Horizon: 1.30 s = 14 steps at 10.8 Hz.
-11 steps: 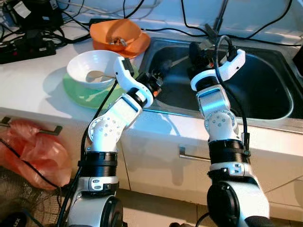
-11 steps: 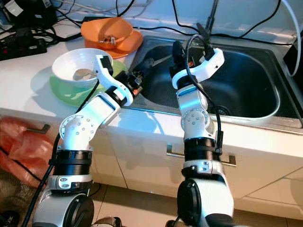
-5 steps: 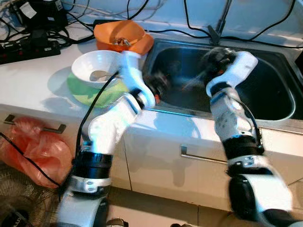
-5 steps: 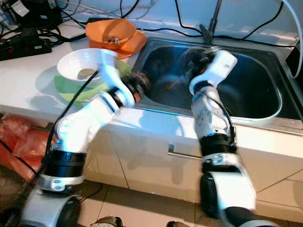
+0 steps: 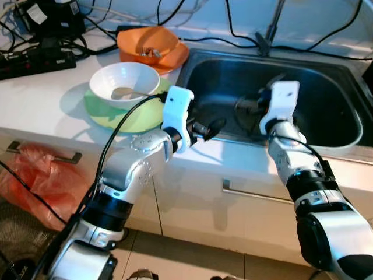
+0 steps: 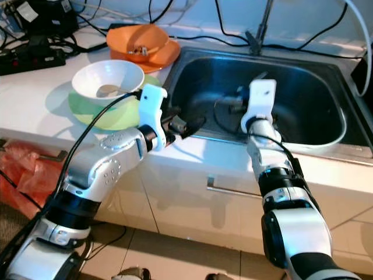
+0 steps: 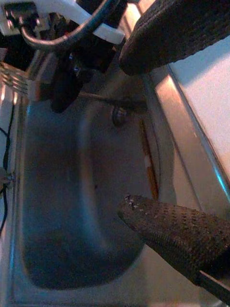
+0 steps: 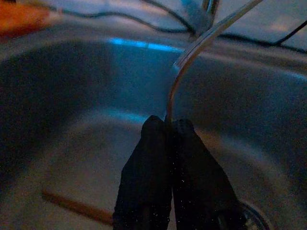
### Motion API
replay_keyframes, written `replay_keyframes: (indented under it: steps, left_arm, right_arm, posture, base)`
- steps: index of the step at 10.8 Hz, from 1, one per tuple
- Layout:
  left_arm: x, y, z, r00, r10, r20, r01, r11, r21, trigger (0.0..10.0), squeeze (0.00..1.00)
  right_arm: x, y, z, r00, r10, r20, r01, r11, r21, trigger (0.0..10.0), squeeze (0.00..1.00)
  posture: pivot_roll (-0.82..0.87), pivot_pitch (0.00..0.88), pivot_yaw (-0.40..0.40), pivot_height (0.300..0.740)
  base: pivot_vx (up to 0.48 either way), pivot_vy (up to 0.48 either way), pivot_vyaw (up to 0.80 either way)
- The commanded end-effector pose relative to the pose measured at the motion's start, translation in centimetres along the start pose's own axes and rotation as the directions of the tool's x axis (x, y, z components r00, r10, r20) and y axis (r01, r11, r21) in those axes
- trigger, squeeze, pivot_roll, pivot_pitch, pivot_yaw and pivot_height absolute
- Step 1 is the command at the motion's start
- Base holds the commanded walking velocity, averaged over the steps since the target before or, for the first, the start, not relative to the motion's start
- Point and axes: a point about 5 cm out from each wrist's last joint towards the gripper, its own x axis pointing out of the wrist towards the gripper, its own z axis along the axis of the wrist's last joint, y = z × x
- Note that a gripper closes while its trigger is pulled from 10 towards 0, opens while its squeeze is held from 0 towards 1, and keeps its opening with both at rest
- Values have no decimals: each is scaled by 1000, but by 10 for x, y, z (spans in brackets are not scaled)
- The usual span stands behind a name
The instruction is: Kitchen organization
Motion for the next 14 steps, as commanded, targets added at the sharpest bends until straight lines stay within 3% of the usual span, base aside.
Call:
replay_keyframes:
  steps: [1, 2, 3, 4, 10, 12, 13, 14]
  left_arm:
    - [-2, -4, 4, 1000, -17, 17, 16, 999, 42, 10000, 706]
    - [-2, -5, 3, 1000, -17, 15, 16, 999, 45, 10000, 706]
    - [-4, -5, 2, 1000, -12, 15, 11, 998, 60, 10000, 678]
    - [-7, -4, 4, 1000, -5, 20, 4, 997, 72, 10000, 290]
    - [-5, -5, 8, 999, 0, 36, -3, 996, 87, 10000, 286]
    - [-9, 7, 18, 988, 98, 116, -108, 991, 81, 10000, 302]
    - [-13, 14, 25, 973, 146, 178, -162, 984, 80, 10000, 380]
    - [-18, 18, 30, 958, 182, 223, -209, 973, 102, 10000, 1000]
  right_arm:
    - [2, 1, 6, 1000, 16, 17, -15, 999, -29, 6118, 0]
    - [2, 1, 5, 1000, 17, 13, -17, 999, -39, 6118, 0]
    - [3, 2, 5, 1000, 29, 13, -28, 999, -42, 10000, 0]
    - [3, 5, 5, 999, 42, 11, -42, 999, -35, 10000, 1000]
    - [4, 7, 13, 996, 51, 76, -47, 998, -51, 10000, 1000]
    - [5, 12, 23, 990, 68, 126, -66, 998, -16, 10000, 1000]
    - [5, 19, 29, 984, 96, 150, -98, 995, 7, 10000, 1000]
    - [4, 27, 36, 976, 121, 181, -133, 990, 55, 10000, 1000]
  posture:
    - [125, 84, 6, 740]
    - [129, 86, 6, 740]
    - [130, 88, 5, 740]
    - [130, 89, 5, 740]
    - [117, 86, 9, 740]
    - [116, 83, 13, 740]
    - [115, 81, 13, 740]
    - [116, 79, 11, 740]
  base:
    - [0, 0, 0]
    - [0, 0, 0]
    - [0, 0, 0]
    - [0, 0, 0]
    - [0, 0, 0]
    - [0, 0, 0]
    - [0, 0, 0]
    - [0, 0, 0]
